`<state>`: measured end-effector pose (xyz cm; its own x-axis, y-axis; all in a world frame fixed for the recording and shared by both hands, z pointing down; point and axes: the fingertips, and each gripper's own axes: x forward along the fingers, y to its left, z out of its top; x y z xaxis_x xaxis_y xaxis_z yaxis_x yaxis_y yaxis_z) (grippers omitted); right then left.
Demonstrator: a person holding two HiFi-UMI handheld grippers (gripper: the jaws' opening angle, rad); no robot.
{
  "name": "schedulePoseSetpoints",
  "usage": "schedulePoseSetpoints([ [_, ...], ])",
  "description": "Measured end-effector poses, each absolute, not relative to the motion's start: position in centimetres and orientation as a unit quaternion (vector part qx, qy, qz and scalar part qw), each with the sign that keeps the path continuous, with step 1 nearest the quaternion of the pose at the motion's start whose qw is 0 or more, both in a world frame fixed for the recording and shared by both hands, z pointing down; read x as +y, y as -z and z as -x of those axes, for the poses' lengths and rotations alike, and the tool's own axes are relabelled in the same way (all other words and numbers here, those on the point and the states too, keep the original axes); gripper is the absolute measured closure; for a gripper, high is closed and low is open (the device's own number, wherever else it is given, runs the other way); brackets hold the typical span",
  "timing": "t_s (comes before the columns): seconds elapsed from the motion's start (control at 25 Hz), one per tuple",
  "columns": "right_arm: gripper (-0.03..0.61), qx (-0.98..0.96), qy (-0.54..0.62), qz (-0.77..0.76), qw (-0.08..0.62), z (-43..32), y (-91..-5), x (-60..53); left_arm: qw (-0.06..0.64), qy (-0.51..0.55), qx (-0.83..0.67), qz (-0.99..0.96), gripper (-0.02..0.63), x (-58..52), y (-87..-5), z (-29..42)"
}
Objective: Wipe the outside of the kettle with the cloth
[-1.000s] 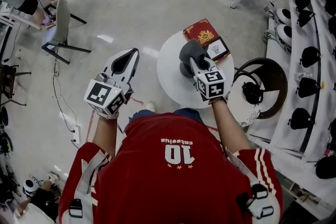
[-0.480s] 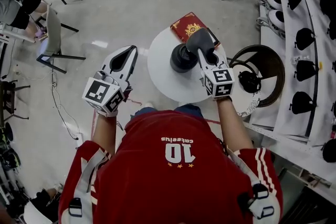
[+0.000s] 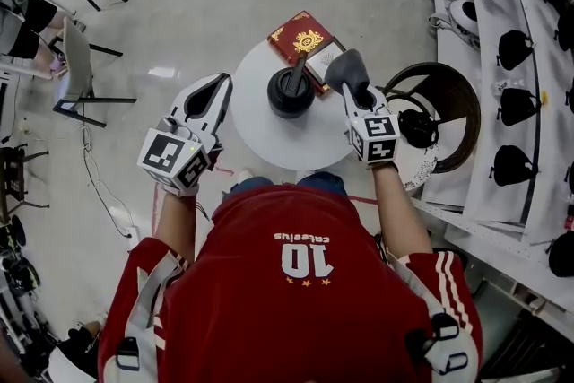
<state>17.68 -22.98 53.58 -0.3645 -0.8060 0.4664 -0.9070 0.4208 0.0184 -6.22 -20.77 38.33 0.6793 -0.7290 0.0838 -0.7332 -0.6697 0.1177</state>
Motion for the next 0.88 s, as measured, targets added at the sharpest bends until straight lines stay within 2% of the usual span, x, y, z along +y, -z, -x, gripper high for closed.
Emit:
schedulePoseSetpoints([
  [0.36,0.532,-0.857,-0.100,-0.426,0.273,-17.4,-58.6,-24.1,0.068,-0.026,-0.445,-0.893,0.607,-20.9,-39.3,3.0],
  [0.88,0.534,-0.876,-0.046,-0.301,0.373,-14.6,-64.7,-26.4,0.074,-0.036,-0.520,-0.850,0.608,-19.9,-40.4,4.3],
])
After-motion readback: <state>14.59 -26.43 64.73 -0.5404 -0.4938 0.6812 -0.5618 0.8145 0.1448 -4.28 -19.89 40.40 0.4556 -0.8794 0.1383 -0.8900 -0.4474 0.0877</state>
